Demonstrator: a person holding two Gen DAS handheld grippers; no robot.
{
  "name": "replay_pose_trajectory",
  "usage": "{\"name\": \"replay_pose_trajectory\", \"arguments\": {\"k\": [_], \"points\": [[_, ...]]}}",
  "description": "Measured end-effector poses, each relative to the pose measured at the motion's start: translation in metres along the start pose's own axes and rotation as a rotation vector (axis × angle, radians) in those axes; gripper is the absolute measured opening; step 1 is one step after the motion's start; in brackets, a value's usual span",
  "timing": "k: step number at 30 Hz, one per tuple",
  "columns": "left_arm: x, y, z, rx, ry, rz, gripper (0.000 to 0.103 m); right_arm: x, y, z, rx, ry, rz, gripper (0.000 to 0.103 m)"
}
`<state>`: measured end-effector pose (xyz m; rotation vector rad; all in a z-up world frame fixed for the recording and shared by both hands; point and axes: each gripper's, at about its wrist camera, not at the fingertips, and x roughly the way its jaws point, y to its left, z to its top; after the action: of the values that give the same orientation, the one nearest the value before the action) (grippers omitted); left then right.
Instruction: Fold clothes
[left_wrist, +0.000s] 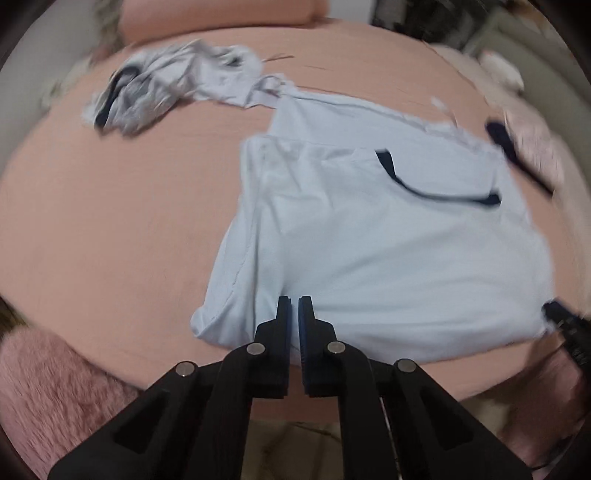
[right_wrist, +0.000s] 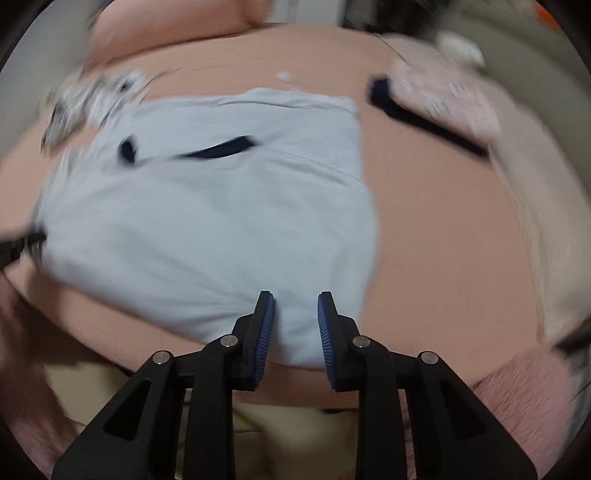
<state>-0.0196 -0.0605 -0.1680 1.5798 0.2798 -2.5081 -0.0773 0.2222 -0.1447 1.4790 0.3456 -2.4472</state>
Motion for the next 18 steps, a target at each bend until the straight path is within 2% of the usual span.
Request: {"name": "replay_pose_trajectory", "arguments": {"k": [2,3,4,5,6,9,11,12,13,15,18], "points": [[-0.010,0.001,0.000,-0.007,-0.022,0.043,0.011,-0.001,-0.005,0.005,-0.019,0.004,-0.119,0.023],[-0.016,0.007,0.000,-0.026,-0.037,0.038,0.015,-0.002,-0.007,0.007,-0.032,0.000,-0.174,0.023],[-0.021,0.014,0.001,-0.046,-0.047,0.023,0.020,-0.004,-0.010,0.008,-0.028,-0.003,-0.175,0.024],[-0.024,0.022,0.003,-0.068,-0.053,-0.003,0.038,-0.006,-0.014,0.008,-0.019,-0.006,-0.163,0.024],[-0.024,0.028,0.003,-0.083,-0.051,-0.020,0.045,-0.010,-0.019,0.008,0.012,-0.011,-0.103,0.024],[-0.011,0.040,0.003,-0.114,-0.014,-0.057,0.045,-0.018,-0.017,0.011,0.051,-0.056,0.066,0.025],[0.008,0.047,-0.002,-0.168,0.032,-0.081,0.048,-0.008,-0.005,0.012,0.032,-0.034,0.118,0.026],[0.013,0.051,-0.006,-0.197,0.046,-0.086,0.059,0.003,-0.002,0.010,0.029,0.009,0.109,0.025],[0.016,0.056,-0.011,-0.229,0.052,-0.091,0.062,0.014,-0.001,0.006,0.029,0.045,0.073,0.024],[0.009,0.065,-0.015,-0.268,0.028,-0.087,0.063,0.012,-0.006,0.001,0.030,0.030,0.012,0.024],[-0.012,0.072,-0.015,-0.293,-0.083,-0.024,0.058,-0.004,-0.025,0.001,0.077,-0.043,-0.101,0.024]]}}
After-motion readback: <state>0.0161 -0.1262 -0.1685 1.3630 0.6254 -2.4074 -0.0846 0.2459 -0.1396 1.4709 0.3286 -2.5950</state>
